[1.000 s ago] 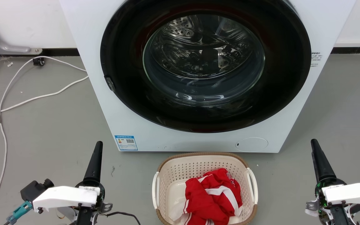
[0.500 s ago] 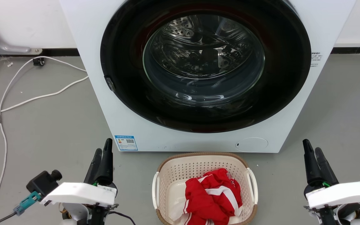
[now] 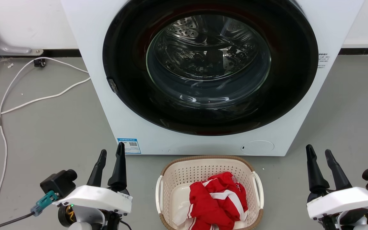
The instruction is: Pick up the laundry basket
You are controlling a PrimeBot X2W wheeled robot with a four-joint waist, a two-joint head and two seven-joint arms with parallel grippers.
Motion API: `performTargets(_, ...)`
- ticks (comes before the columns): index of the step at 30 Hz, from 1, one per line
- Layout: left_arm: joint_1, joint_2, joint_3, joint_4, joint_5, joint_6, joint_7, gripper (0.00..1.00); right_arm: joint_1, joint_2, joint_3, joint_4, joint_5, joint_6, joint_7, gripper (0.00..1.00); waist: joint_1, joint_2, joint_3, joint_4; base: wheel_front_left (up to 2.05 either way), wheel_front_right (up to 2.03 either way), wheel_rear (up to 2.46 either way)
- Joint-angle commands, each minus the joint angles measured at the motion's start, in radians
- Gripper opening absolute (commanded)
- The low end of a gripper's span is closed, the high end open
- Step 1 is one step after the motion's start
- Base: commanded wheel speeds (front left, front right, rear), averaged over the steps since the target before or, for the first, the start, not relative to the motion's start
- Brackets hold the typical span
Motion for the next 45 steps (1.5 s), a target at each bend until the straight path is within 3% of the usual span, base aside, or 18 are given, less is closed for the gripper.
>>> performTargets(1, -0.026, 0.003, -0.010, -0.011, 0.046, 0.008, -0.013, 1.00, 0.001, 0.000, 0.002, -0.019, -0.048, 0.000, -0.007, 1.00, -0.0001, 0.0000, 0.000, 0.001, 0.00, 0.00, 0.00)
performTargets(45, -0.031, 0.020, -0.090, 0.030, 0.484, 0.082, -0.117, 1.00, 0.042, 0.002, 0.014, -0.072, -0.511, 0.000, -0.047, 1.00, -0.0001, 0.0000, 0.001, 0.002, 0.00, 0.00, 0.00)
